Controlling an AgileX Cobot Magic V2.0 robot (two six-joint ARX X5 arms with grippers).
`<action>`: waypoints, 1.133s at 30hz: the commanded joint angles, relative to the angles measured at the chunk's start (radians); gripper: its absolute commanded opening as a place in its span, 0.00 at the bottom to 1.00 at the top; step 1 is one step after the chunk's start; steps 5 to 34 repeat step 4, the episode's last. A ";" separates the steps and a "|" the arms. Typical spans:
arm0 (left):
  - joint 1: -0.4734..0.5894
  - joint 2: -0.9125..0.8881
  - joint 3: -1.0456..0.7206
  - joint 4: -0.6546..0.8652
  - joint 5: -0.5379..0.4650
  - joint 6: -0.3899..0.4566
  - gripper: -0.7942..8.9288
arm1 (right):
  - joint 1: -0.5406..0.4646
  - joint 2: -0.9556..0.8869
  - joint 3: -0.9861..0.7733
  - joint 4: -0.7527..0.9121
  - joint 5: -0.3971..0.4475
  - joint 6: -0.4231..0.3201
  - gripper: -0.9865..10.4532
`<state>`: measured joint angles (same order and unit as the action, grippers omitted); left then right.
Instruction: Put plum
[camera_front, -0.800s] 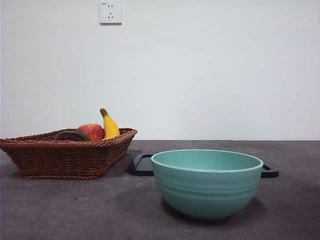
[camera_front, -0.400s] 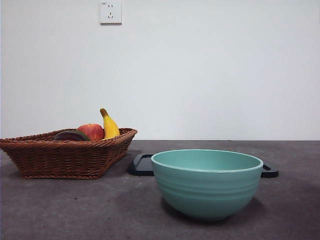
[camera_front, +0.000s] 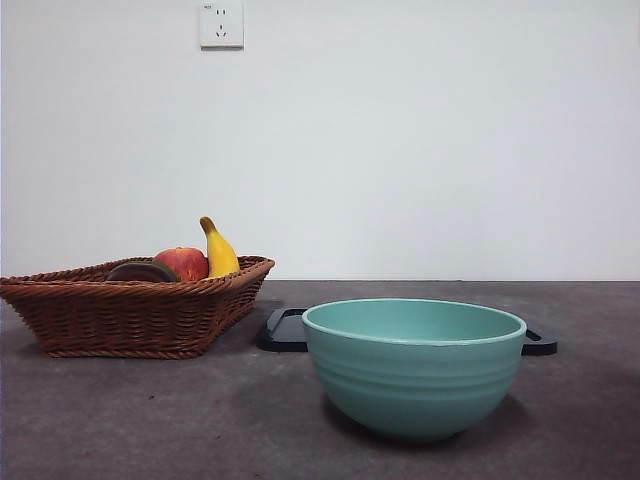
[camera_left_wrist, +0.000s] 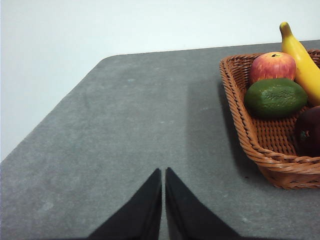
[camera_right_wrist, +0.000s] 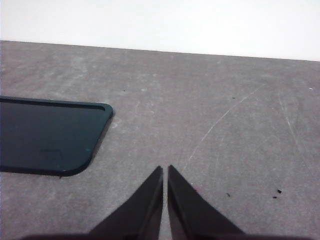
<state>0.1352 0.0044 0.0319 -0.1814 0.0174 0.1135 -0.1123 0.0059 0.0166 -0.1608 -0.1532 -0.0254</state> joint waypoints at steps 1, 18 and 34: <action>0.003 -0.001 -0.021 -0.006 -0.003 -0.002 0.09 | 0.000 -0.003 -0.005 0.003 0.000 0.011 0.09; 0.003 -0.001 -0.021 -0.006 -0.003 -0.002 0.09 | 0.000 -0.003 -0.005 0.003 0.000 0.011 0.09; 0.003 -0.001 -0.021 -0.006 -0.003 -0.002 0.09 | 0.000 -0.003 -0.005 0.003 0.000 0.011 0.09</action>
